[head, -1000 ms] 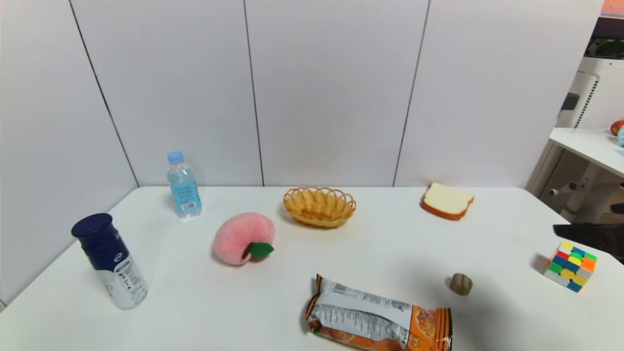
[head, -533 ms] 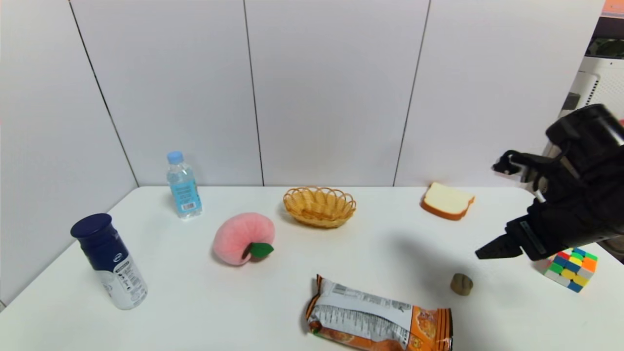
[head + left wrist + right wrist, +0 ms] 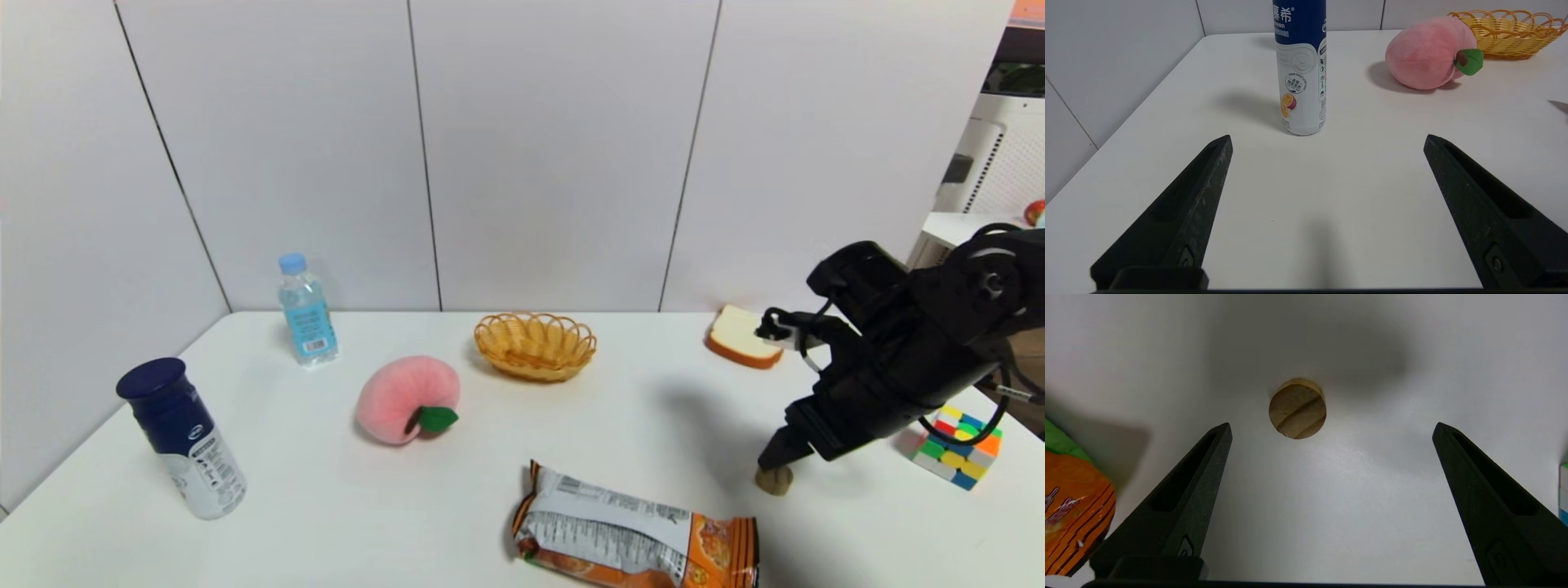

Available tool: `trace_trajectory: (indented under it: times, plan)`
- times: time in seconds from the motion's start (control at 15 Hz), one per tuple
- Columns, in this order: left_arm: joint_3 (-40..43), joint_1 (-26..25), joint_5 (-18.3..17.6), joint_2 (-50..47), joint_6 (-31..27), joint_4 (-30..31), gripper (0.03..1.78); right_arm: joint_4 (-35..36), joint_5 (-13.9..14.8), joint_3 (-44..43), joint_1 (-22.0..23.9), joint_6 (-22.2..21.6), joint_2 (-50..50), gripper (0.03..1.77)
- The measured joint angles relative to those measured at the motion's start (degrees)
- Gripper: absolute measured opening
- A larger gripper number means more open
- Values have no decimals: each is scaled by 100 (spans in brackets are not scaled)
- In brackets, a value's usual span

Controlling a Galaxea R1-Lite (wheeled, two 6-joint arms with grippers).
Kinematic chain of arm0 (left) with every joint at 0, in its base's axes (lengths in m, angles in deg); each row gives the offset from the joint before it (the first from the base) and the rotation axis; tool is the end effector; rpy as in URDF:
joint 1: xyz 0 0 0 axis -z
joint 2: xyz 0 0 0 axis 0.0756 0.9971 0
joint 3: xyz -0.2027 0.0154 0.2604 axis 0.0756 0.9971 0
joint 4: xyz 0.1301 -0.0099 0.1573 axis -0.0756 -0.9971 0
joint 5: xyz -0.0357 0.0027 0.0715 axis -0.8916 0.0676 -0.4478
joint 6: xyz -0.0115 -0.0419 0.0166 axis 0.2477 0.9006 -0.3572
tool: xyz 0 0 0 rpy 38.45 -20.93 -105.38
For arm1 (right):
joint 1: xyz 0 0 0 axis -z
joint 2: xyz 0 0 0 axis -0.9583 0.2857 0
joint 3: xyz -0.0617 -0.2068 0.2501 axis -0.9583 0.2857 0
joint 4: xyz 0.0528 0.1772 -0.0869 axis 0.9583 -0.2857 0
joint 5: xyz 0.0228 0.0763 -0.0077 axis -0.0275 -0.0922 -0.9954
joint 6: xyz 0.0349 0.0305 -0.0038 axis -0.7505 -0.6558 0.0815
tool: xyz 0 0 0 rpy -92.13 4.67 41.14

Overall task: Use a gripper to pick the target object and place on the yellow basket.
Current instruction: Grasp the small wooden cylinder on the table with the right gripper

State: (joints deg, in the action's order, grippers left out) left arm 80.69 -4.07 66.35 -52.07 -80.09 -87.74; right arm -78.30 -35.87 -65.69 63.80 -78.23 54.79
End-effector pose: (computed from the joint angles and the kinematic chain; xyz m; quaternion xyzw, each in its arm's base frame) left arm -0.0140 -0.0001 0.0758 -0.0009 -0.0021 -0.0032 1.0000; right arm 0.3101 0.0555 0.1493 -0.1065 0.5819 0.1496 0.7922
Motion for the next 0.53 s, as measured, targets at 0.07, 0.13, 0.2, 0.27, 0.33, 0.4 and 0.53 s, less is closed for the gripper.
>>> trace_trajectory:
  times: [0.07, 0.13, 0.2, 0.27, 0.33, 0.4, 0.53]
  plan:
    - [0, 0, 2, 0, 0, 0, 169, -2, 0, 0, -22, -2, 91, 169]
    - [0, 0, 0, 0, -1, -2, 169, -7, 6, 0, -46, 0, 162, 169]
    - [0, 0, 2, 0, 2, -2, 169, -2, 6, 0, -63, 1, 218, 169]
    - [0, 0, 0, 0, 2, -2, 169, 13, 9, 0, -77, 1, 276, 169]
    - [0, 0, 0, 0, 0, -2, 169, 28, 11, 0, -84, 9, 324, 169]
    - [0, 0, 0, 0, -1, -2, 169, 26, 9, 0, -88, 9, 372, 169]
    - [0, 0, 2, 0, 0, -2, 169, 37, 37, 0, -123, 12, 446, 169]
